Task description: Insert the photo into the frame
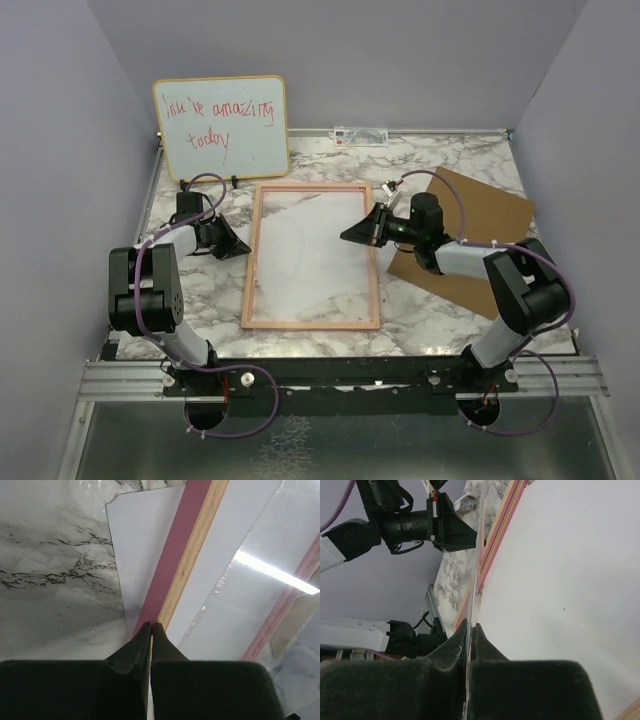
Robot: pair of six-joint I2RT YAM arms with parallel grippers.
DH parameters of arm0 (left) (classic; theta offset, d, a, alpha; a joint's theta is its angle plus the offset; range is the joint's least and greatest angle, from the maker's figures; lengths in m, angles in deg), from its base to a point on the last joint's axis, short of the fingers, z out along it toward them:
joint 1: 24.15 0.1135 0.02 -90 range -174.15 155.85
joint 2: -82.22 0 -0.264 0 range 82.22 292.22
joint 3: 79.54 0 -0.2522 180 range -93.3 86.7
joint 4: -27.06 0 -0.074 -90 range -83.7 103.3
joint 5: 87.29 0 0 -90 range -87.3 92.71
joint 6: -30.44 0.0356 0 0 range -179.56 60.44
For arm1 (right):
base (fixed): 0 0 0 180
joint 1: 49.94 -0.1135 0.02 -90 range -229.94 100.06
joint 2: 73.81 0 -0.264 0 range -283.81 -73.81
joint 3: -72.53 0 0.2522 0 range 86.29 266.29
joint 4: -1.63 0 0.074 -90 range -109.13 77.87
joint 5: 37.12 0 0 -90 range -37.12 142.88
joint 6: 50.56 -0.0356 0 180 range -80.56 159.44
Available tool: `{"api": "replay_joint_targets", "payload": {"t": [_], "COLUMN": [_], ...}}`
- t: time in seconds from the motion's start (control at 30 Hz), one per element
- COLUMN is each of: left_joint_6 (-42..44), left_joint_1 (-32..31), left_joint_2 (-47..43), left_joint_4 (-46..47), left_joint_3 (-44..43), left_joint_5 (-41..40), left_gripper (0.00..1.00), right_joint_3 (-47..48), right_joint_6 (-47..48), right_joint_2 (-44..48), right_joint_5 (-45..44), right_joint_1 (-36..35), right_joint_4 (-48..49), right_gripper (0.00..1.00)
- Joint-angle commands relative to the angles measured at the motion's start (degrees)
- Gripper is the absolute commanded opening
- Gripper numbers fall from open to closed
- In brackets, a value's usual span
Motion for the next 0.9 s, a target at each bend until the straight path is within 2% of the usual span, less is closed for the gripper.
{"api": "replay_joint_targets", "payload": {"t": [0.0,0.33,0.87], "left_joint_6": [0.64,0.47,-0.08], "left_joint_1": [-0.47,-0.49,-0.53], "left_joint_2": [3.14,3.19,3.45], "left_joint_4": [-2.01,-1.96,-1.91], "left_joint_3": [2.41,2.44,2.48], "left_joint_5": [-3.91,-3.90,-3.86], "left_gripper": [0.01,0.01,0.00], "right_joint_3": [-0.57,-0.58,-4.60], "right_joint_6": [-0.86,-1.50,-8.05], "right_joint_2": [-1.31,-3.11,-3.15], "right_joint_5": [-3.22,-7.55,-11.67], "right_joint_1": [0.17,0.17,0.04], "right_joint_4": [2.61,2.57,6.49], "right_gripper": [0.01,0.01,0.01]}}
